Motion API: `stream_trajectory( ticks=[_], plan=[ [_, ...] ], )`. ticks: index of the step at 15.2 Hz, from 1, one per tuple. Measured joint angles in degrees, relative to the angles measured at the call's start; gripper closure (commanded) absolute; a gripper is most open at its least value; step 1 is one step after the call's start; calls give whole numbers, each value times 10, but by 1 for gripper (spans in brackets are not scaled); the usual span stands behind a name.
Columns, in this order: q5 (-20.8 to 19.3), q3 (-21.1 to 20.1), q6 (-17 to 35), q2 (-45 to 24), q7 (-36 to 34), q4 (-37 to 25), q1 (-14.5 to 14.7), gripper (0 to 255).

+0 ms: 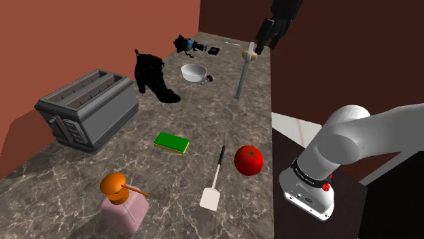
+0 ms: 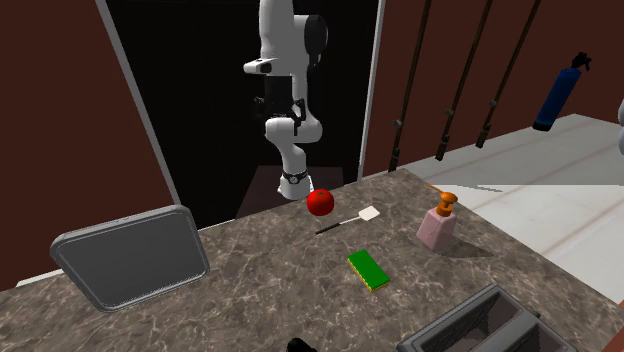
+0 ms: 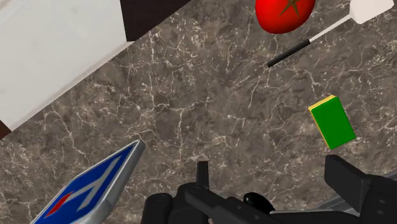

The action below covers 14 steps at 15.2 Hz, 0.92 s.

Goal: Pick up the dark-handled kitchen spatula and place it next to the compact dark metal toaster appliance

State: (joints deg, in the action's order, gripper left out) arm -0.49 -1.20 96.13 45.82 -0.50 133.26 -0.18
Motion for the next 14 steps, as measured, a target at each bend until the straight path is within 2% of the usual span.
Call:
stream_trajectory(
  ticks=[2, 7, 14],
  plan=[
    [2, -4, 5, 7, -9, 12, -2, 0],
    [30, -49, 40, 61, -104, 109, -13, 0],
    [99, -139, 94, 117, -260, 229, -13, 0]
  ],
)
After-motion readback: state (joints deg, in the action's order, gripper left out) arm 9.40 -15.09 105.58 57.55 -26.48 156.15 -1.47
